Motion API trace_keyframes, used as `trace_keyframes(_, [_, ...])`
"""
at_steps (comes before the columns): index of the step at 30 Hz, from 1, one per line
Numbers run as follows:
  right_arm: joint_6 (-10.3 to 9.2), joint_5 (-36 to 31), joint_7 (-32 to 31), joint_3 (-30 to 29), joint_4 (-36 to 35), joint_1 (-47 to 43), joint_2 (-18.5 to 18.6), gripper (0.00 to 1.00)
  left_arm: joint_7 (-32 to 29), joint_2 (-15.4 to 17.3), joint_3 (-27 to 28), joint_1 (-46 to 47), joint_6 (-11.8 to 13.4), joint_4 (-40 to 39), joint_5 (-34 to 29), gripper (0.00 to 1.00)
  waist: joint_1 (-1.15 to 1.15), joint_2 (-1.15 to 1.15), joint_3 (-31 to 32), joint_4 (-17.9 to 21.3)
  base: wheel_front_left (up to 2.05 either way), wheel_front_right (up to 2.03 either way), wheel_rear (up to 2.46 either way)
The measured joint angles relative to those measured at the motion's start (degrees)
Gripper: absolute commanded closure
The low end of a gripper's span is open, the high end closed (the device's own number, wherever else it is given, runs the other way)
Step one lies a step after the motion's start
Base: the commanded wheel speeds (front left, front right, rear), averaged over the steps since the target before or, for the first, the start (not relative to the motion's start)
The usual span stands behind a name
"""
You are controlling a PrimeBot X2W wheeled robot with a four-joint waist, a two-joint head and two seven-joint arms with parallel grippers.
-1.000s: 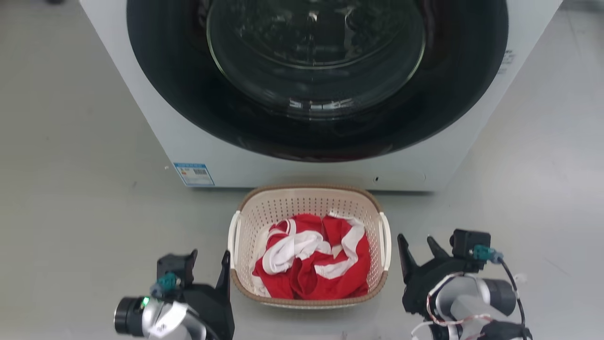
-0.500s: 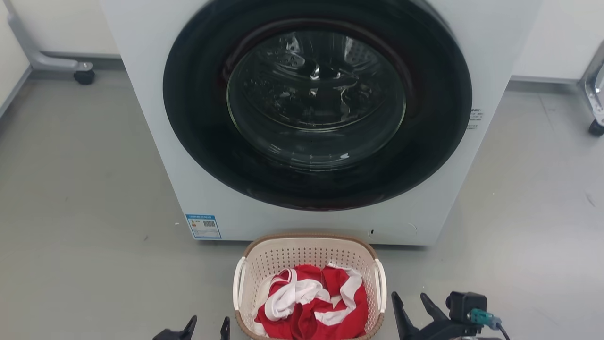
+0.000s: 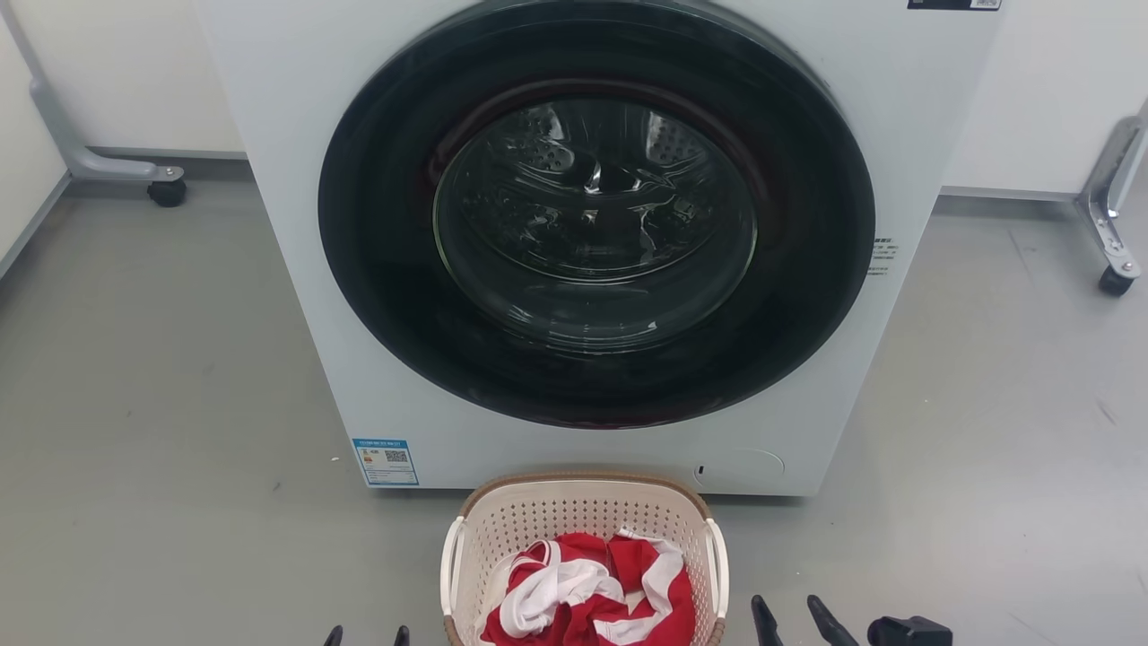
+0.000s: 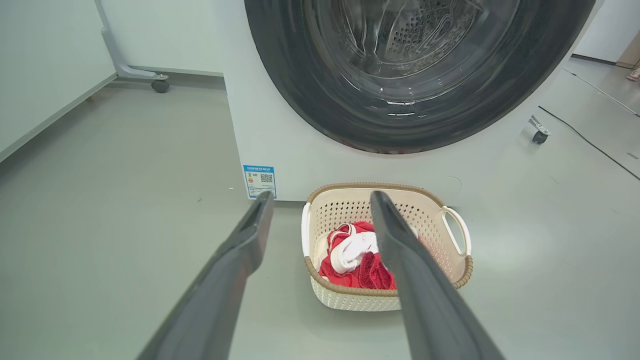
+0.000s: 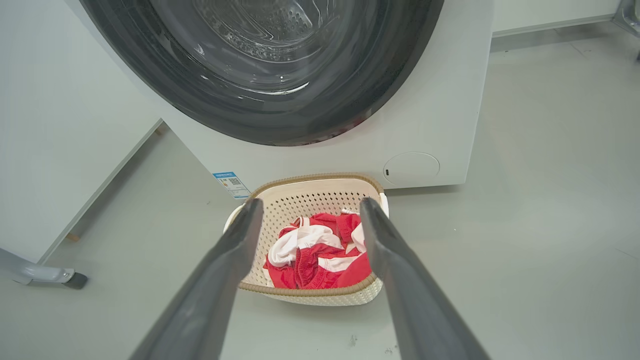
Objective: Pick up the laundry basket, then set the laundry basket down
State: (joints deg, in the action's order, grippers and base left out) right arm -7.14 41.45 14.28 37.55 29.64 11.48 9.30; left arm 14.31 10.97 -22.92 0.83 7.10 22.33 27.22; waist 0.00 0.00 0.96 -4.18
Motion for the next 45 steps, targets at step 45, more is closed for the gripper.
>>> trace_keyframes(45, [-0.18, -22.39, 0.01, -17.45, -18.34, -13.60, -5.43, 0.00, 0.00, -5.16, 10.24, -8.33, 0.01, -15.36, -13.24, 0.00, 0.00, 0.00, -0.18, 1.22, 0.00, 0.00, 0.00])
